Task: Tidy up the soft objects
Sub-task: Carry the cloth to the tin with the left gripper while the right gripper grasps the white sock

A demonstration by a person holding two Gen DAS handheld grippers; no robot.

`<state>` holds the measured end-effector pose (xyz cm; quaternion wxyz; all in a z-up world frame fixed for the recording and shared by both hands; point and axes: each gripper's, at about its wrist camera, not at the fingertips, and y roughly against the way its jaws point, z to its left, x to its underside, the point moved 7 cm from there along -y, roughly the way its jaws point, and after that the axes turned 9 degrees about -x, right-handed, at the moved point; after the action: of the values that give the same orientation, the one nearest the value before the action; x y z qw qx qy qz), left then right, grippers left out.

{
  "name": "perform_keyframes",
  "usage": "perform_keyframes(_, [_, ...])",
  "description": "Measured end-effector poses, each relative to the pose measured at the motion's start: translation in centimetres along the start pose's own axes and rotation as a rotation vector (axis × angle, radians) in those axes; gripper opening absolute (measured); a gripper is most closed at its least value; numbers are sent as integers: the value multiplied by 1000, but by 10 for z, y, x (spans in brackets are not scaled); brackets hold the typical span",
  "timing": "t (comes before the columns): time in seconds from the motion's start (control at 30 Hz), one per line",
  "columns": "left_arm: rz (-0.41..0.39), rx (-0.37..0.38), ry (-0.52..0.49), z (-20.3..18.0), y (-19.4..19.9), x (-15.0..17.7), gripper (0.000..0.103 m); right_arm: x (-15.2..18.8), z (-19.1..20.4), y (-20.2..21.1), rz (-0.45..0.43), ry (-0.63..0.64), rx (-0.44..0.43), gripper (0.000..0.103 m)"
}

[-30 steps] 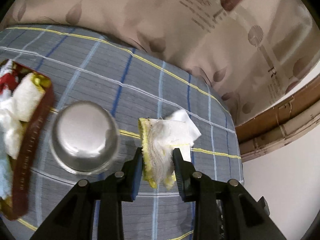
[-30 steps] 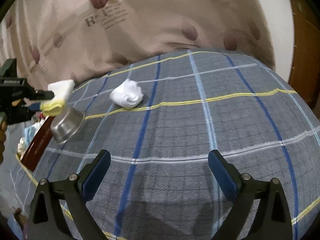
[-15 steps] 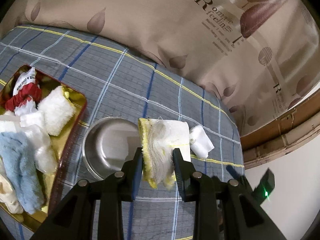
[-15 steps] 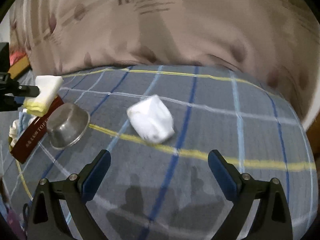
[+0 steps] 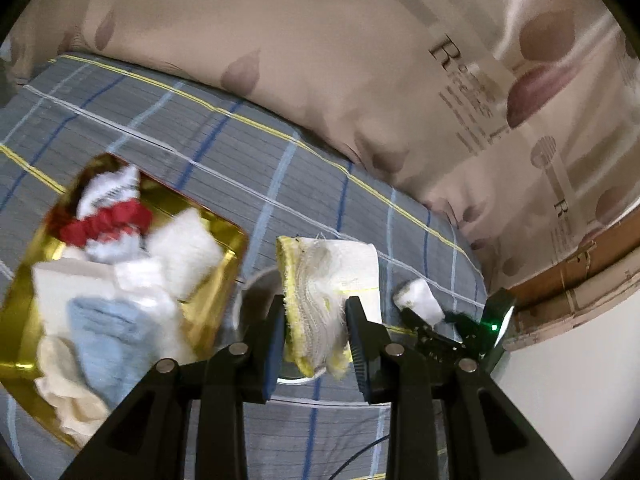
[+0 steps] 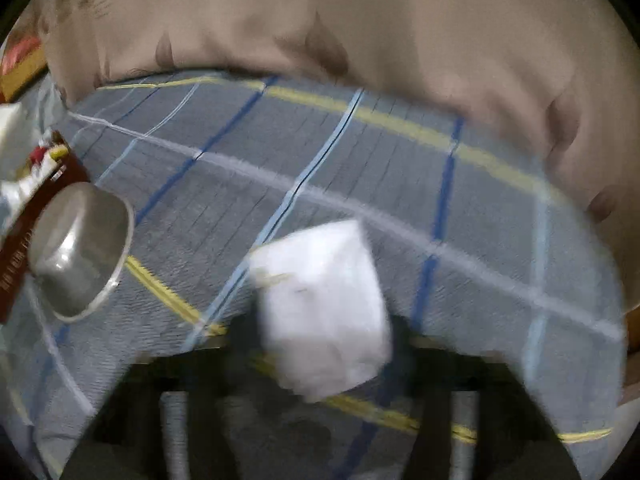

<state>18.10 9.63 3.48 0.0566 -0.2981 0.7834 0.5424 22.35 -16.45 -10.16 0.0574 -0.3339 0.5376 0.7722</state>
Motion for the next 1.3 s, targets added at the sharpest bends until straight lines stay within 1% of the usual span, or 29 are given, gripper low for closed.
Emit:
perform_keyframes(0.03, [-5,-8,9,7,5,-3,30,1,2,2,-17,0,13,31])
perform_keyframes(0.07, [-9,-11,16,11,8,-5,30,2,4,5,-29,-3,20,27])
perform_keyframes(0.1, [-19,-18,30,19,14,-9,30,4,5,8,-42,-18,23,26])
perform_keyframes(0.2, [-50,-52,50,38,29,-17,30,15,11,28,-113,-103,-25,25])
perform_keyframes(0.3, [-70,-86,77,61,41,-22,30,39,24,57,-194,-159,-72,25])
perform_keyframes(0.43, [-97,-127,101,86,55,-27,30,73,36,78,-252,-205,-79,25])
perform_keyframes(0.5, [-113,-152,109,96,59,-30,30,91,39,87,-270,-212,-56,25])
perform_keyframes(0.63, [-119,-194,126,117,58,-36,30,119,33,92,-284,-257,-39,25])
perform_keyframes(0.7, [-110,-197,144,125,53,-38,30,128,26,91,-275,-282,-29,25])
perform_keyframes(0.8, [-109,-232,138,132,45,-43,30,129,23,94,-288,-288,-21,25])
perform_keyframes(0.93, [-88,-260,137,139,29,-47,30,132,23,90,-285,-294,-6,26])
perform_keyframes(1.2, [-50,-271,156,151,1,-46,30,133,24,89,-284,-294,-6,26])
perform_keyframes(1.3, [-45,-288,134,151,-5,-43,32,134,25,87,-282,-296,-7,26])
